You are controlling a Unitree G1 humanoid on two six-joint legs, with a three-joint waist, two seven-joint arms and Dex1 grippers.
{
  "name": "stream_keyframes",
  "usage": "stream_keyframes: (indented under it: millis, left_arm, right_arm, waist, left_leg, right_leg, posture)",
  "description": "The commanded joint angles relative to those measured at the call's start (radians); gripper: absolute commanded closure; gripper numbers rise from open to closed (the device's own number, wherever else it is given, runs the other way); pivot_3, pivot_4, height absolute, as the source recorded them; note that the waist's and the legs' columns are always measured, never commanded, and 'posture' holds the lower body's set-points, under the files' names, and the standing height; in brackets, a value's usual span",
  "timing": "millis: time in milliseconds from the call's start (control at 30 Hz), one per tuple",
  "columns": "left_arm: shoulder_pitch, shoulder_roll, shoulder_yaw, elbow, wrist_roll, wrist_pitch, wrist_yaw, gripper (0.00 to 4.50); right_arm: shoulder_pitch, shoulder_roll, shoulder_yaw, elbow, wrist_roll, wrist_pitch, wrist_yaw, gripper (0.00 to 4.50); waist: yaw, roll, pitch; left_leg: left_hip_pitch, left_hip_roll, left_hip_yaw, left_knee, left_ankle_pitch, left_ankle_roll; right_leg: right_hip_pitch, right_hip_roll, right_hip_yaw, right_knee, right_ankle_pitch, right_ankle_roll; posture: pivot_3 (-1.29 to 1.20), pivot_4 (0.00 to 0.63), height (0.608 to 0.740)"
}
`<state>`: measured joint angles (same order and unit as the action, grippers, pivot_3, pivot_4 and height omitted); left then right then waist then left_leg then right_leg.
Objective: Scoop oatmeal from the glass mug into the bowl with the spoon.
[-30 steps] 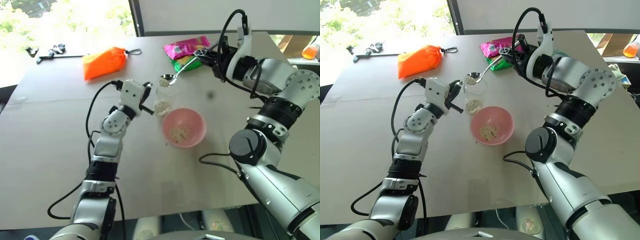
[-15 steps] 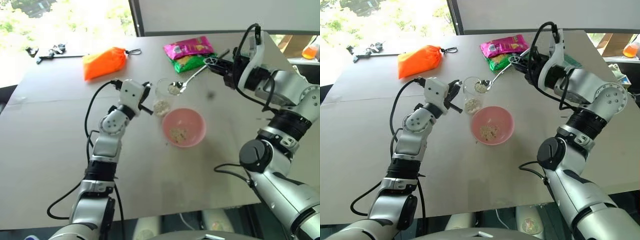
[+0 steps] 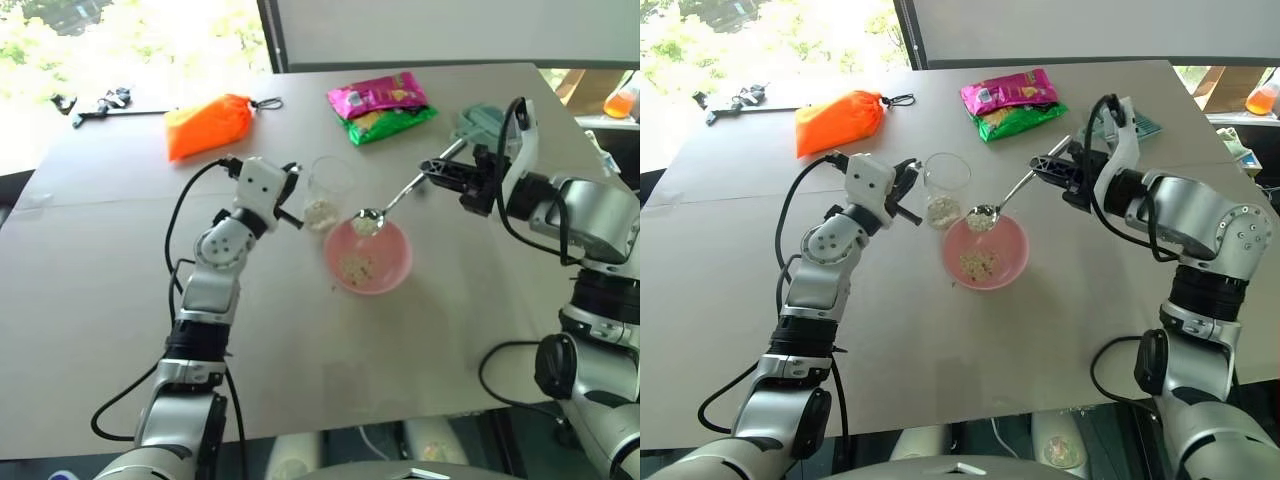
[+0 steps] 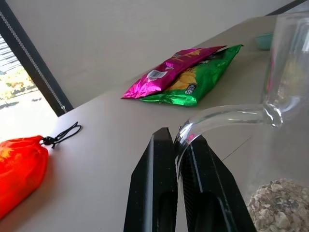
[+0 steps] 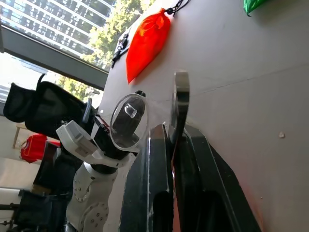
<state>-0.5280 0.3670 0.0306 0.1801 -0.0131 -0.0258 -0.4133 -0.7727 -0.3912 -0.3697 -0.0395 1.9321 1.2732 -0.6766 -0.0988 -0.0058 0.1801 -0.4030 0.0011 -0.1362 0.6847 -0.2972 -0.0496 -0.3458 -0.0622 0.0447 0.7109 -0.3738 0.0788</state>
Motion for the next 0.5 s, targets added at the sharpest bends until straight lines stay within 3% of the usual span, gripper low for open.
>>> stream_keyframes:
  millis: [33, 200, 333, 500]
  left_arm:
    - [-0.025, 0.010, 0.019, -0.043, -0.017, -0.021, 0.002, 4.47]
    - [-0.024, 0.012, 0.021, -0.048, -0.019, -0.021, 0.003, 4.47]
    - [-0.018, 0.018, 0.030, -0.055, -0.022, -0.020, 0.004, 4.47]
    - [-0.017, 0.020, 0.030, -0.054, -0.024, -0.021, 0.007, 4.47]
  right_arm:
    - [0.035, -0.044, 0.058, -0.119, 0.040, -0.080, 0.057, 4.50]
    - [0.097, -0.133, 0.147, -0.270, 0.002, -0.141, 0.141, 4.50]
    - [0.157, -0.214, 0.207, -0.476, -0.255, -0.133, 0.405, 4.50]
    - [0.213, -0.277, 0.273, -0.590, -0.538, -0.231, 0.654, 4.50]
  waist:
    - [0.002, 0.000, 0.000]
    - [0.005, 0.000, 0.000]
    - [0.007, 0.000, 0.000]
    - [0.009, 0.000, 0.000]
  left_leg:
    - [0.000, 0.000, 0.000, 0.000, 0.000, 0.000]
    - [-0.001, 0.000, -0.001, 0.000, 0.000, 0.000]
    - [-0.001, 0.000, -0.002, 0.000, 0.000, 0.000]
    - [-0.001, 0.000, -0.002, 0.000, 0.000, 0.000]
  right_leg:
    - [0.000, 0.000, 0.000, 0.000, 0.000, 0.000]
    - [0.000, 0.000, -0.001, -0.001, 0.000, 0.000]
    - [0.000, 0.000, -0.002, -0.004, 0.000, 0.000]
    - [0.000, 0.000, -0.002, -0.008, 0.000, 0.000]
  posture:
    - [0.00, 0.150, 0.740]
    - [0.00, 0.150, 0.740]
    - [0.00, 0.150, 0.740]
    - [0.00, 0.150, 0.740]
